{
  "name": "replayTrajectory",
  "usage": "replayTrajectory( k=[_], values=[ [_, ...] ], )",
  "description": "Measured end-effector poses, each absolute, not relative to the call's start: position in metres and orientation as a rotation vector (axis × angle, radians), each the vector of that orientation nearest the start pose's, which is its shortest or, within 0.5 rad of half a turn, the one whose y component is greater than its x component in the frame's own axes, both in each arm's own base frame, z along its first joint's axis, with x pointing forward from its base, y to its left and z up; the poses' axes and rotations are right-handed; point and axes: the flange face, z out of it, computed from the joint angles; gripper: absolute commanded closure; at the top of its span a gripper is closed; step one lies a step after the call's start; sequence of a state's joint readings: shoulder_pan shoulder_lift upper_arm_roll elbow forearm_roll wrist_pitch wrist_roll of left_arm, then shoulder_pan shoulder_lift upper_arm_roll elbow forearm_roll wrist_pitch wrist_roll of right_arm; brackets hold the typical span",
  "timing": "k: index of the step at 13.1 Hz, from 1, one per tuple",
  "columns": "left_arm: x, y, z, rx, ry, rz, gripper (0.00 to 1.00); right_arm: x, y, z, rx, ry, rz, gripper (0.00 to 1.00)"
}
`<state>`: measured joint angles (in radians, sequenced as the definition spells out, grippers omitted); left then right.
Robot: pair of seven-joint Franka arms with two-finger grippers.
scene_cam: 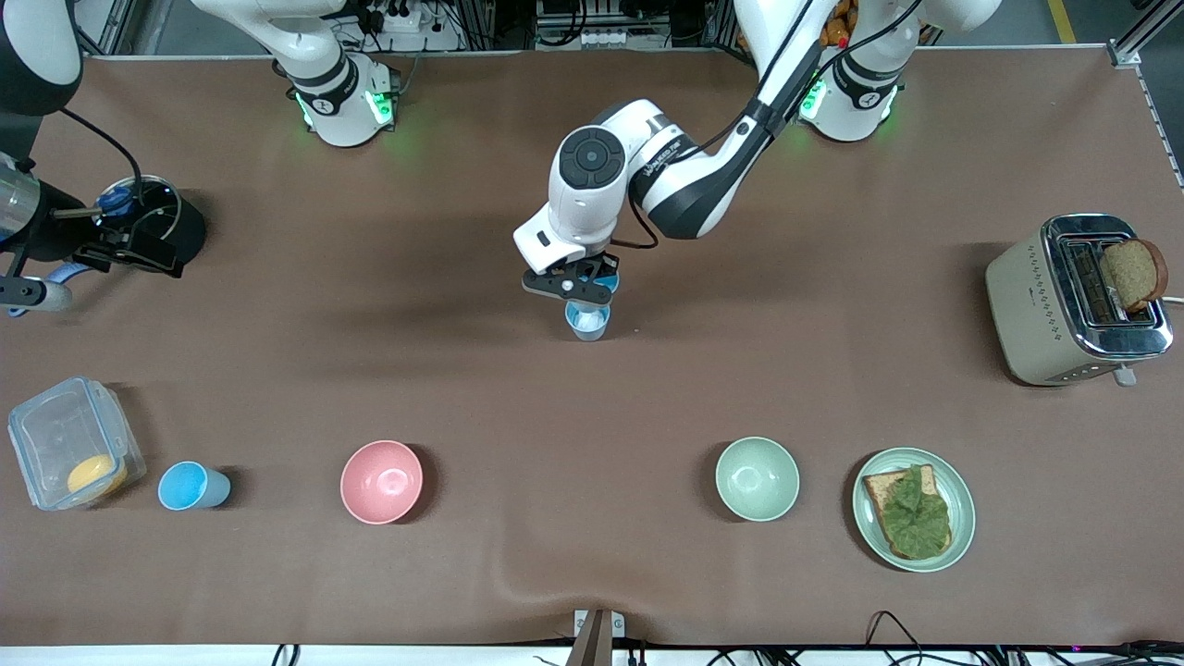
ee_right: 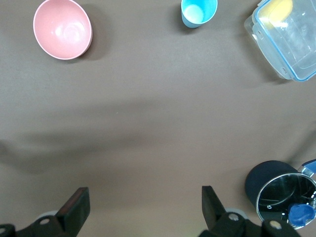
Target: Stack blue cups with both arms
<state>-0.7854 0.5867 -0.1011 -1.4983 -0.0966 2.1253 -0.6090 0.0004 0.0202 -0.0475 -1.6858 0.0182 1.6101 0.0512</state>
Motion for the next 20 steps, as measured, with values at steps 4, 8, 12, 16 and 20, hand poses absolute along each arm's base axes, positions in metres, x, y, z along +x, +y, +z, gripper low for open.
replayTrajectory(
  k=[4,8,12,16,20],
  values=[
    [0.463,-0.543,0.326,-3.256,0.324,0.084,0.93,0.557,-0.024,0.562,-3.117,0.156,0.155,0.00],
    [0.465,-0.543,0.324,-3.261,0.319,0.072,0.65,0.557,-0.025,0.562,-3.117,0.157,0.156,0.00],
    [0.471,-0.539,0.325,-3.261,0.304,0.059,0.16,0.557,-0.025,0.562,-3.117,0.157,0.157,0.00],
    [0.505,-0.507,0.356,-3.269,0.204,-0.019,0.00,0.557,-0.025,0.562,-3.117,0.158,0.157,0.00],
    [0.547,-0.413,0.412,-3.260,0.009,-0.016,0.00,0.557,-0.025,0.562,-3.117,0.159,0.157,0.00]
  ],
)
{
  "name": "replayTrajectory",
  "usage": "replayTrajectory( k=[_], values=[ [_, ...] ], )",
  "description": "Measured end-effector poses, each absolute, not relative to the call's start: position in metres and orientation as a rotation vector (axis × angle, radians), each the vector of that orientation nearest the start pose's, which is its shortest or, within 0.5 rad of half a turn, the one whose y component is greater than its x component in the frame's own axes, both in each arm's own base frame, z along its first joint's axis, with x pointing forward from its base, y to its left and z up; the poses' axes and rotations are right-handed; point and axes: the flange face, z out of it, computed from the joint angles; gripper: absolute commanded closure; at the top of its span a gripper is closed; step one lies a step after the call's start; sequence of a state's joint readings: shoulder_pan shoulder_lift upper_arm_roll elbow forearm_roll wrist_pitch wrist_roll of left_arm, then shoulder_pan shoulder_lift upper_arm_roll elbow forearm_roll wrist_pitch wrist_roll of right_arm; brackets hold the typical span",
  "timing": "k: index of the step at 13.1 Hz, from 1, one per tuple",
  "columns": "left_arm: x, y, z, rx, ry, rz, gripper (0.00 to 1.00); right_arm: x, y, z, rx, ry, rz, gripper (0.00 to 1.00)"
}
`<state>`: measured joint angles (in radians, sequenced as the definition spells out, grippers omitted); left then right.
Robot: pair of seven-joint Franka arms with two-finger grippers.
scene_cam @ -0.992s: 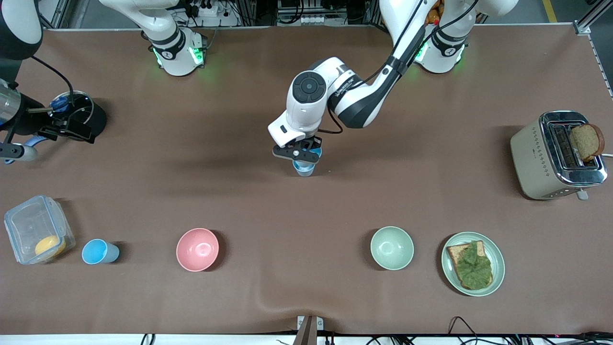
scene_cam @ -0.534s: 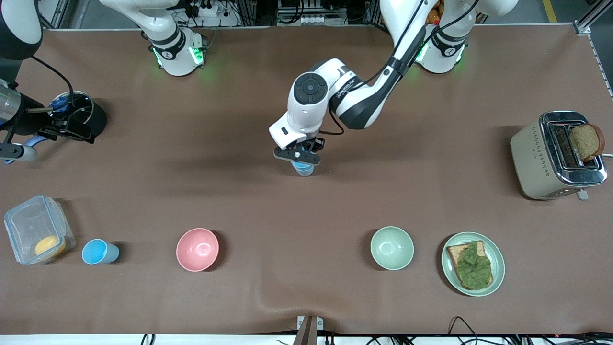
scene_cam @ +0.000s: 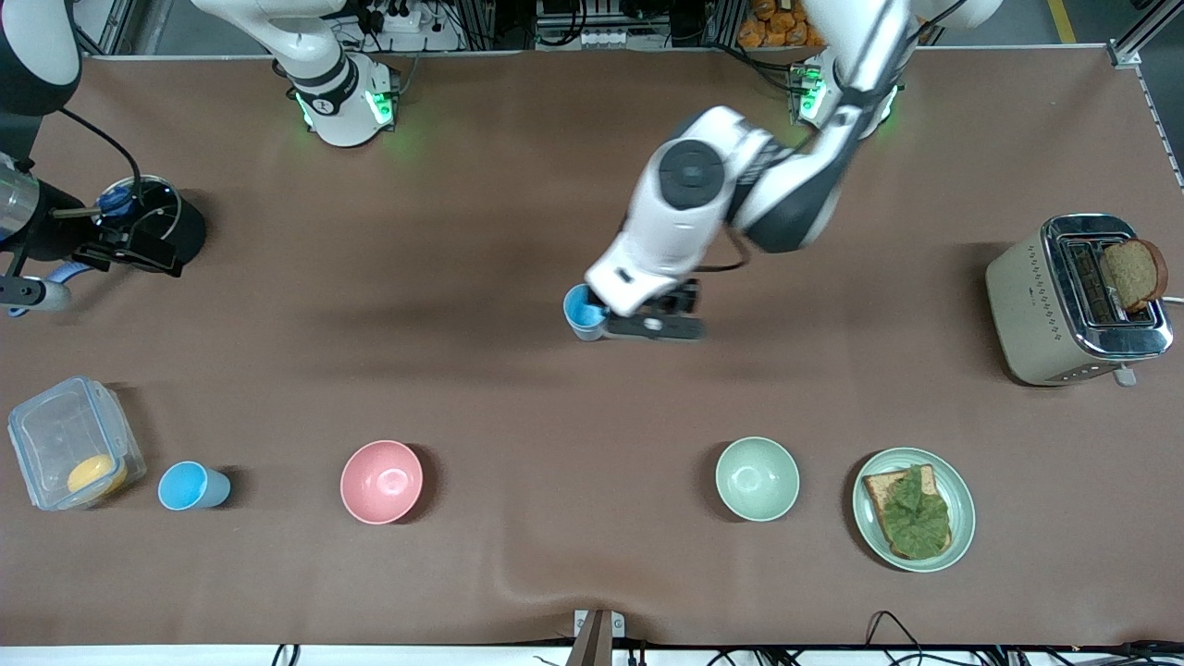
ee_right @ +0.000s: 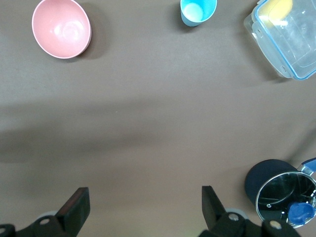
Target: Stack blue cups with both arms
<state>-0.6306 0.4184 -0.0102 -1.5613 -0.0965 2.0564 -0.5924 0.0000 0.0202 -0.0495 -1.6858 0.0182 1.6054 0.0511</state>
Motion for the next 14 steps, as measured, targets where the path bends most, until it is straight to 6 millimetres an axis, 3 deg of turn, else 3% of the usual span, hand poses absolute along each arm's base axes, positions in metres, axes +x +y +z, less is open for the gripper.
replayTrajectory(
  k=[3,6,9,11,14],
  values=[
    [0.569,-0.306,0.452,-3.248,-0.098,-0.015,0.00,0.557,-0.025,0.562,-3.117,0.159,0.158,0.00],
    [0.566,-0.221,0.498,-3.226,-0.187,0.034,0.00,0.557,-0.026,0.562,-3.116,0.160,0.159,0.00],
    [0.559,-0.143,0.538,-3.219,-0.093,0.047,0.00,0.557,-0.026,0.562,-3.116,0.160,0.159,0.00],
    [0.554,-0.097,0.558,-3.165,-0.040,0.013,0.00,0.557,-0.026,0.562,-3.116,0.160,0.159,0.00],
    [0.539,-0.052,0.584,-3.121,-0.005,0.012,0.00,0.557,-0.026,0.562,-3.116,0.160,0.159,0.00]
  ],
)
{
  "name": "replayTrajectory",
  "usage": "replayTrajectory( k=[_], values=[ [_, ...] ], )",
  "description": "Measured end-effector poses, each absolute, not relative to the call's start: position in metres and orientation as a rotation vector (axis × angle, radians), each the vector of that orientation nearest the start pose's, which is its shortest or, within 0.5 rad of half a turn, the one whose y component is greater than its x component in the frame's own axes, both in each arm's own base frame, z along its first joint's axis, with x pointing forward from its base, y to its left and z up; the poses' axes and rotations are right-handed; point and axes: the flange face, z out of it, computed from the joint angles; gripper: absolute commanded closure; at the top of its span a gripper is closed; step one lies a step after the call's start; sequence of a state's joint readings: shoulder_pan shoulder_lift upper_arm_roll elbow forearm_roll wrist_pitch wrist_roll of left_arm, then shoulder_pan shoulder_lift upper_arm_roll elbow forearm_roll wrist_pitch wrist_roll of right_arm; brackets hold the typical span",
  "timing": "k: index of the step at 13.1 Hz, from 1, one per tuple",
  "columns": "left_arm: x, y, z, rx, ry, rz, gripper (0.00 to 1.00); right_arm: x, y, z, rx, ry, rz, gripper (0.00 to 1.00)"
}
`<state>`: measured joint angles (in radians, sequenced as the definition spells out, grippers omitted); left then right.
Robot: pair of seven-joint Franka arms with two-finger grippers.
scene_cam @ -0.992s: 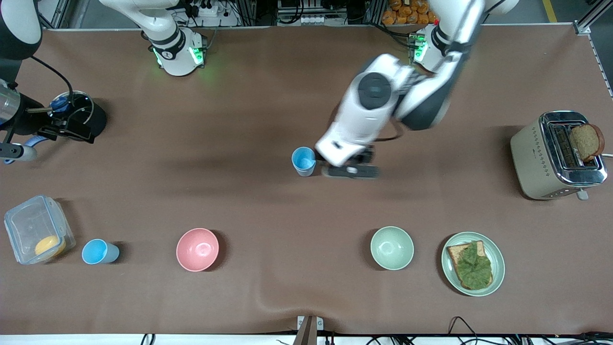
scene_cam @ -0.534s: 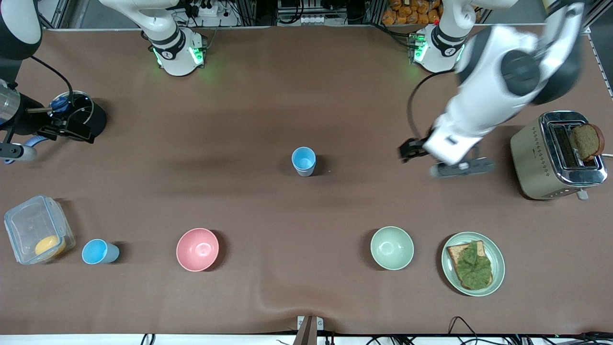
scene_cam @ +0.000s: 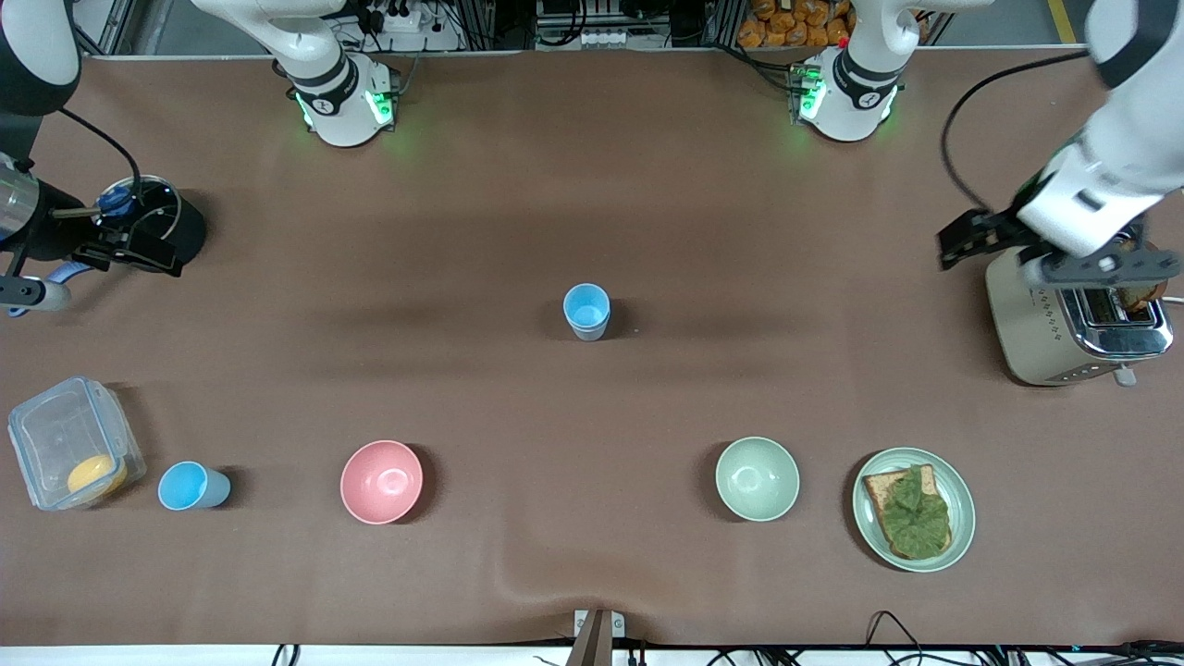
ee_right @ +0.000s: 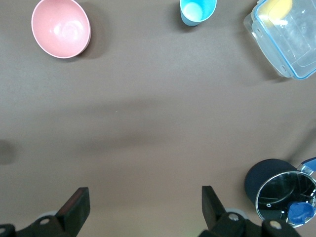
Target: Stack blue cups with both arms
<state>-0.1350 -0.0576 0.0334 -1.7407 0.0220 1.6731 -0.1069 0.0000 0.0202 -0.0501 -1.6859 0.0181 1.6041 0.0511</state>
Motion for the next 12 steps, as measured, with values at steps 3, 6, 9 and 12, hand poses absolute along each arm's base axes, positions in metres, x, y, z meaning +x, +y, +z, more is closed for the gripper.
replayTrajectory(
  k=[3,6,9,12],
  values=[
    [0.530,-0.013,0.598,-3.120,-0.008,0.038,0.00,0.556,-0.026,0.562,-3.116,0.160,0.160,0.00],
    [0.528,-0.002,0.608,-3.121,-0.022,0.047,0.00,0.556,-0.026,0.562,-3.116,0.160,0.160,0.00],
    [0.528,-0.006,0.618,-3.121,-0.012,0.024,0.00,0.556,-0.026,0.562,-3.116,0.160,0.160,0.00],
    [0.535,-0.005,0.623,-3.120,-0.047,0.002,0.00,0.556,-0.026,0.562,-3.116,0.160,0.161,0.00]
  ],
)
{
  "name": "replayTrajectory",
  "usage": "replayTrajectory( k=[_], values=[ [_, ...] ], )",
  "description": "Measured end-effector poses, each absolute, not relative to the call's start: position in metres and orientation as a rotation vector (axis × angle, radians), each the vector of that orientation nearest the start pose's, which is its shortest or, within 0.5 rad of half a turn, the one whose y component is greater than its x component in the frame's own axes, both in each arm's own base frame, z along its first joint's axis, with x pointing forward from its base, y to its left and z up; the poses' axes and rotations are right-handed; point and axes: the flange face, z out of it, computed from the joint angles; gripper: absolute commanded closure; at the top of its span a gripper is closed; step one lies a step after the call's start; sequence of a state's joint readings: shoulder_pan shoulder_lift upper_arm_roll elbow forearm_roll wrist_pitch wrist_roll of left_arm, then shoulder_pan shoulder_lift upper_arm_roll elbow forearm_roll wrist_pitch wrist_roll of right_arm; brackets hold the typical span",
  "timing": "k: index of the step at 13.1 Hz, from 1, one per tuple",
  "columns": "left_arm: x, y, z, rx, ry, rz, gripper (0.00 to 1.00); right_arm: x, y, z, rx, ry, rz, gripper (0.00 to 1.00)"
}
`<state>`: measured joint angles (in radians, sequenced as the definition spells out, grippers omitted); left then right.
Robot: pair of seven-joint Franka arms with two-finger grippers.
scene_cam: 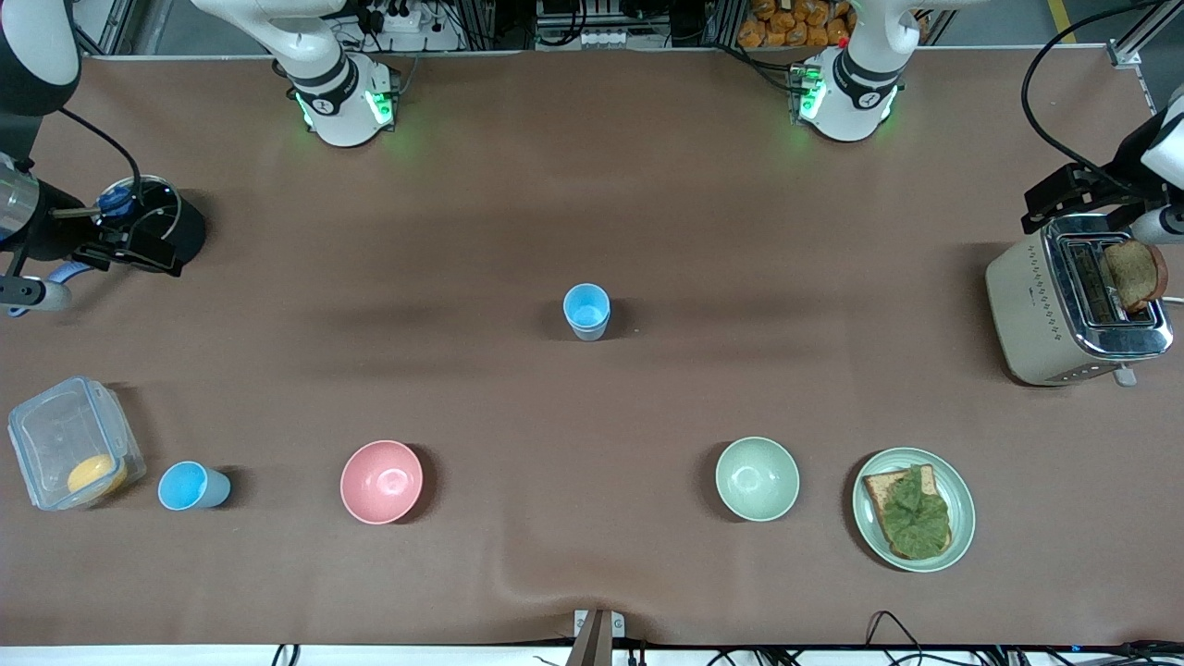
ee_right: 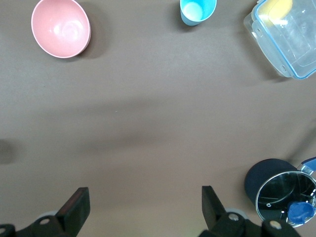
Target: Stack blue cups with both arms
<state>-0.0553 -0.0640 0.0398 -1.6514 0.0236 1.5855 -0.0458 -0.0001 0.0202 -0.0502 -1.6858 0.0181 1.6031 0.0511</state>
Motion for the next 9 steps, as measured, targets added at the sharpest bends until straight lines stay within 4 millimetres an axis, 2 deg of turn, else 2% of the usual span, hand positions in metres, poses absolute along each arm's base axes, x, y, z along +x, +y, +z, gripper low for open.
replayTrajectory(
  k=[4,9],
  values=[
    [0.558,-0.011,0.618,-3.117,-0.087,-0.002,0.00,0.556,-0.026,0.562,-3.116,0.160,0.161,0.00],
    [0.561,-0.009,0.621,-3.122,-0.093,-0.013,0.00,0.556,-0.026,0.562,-3.116,0.160,0.166,0.00]
  ],
)
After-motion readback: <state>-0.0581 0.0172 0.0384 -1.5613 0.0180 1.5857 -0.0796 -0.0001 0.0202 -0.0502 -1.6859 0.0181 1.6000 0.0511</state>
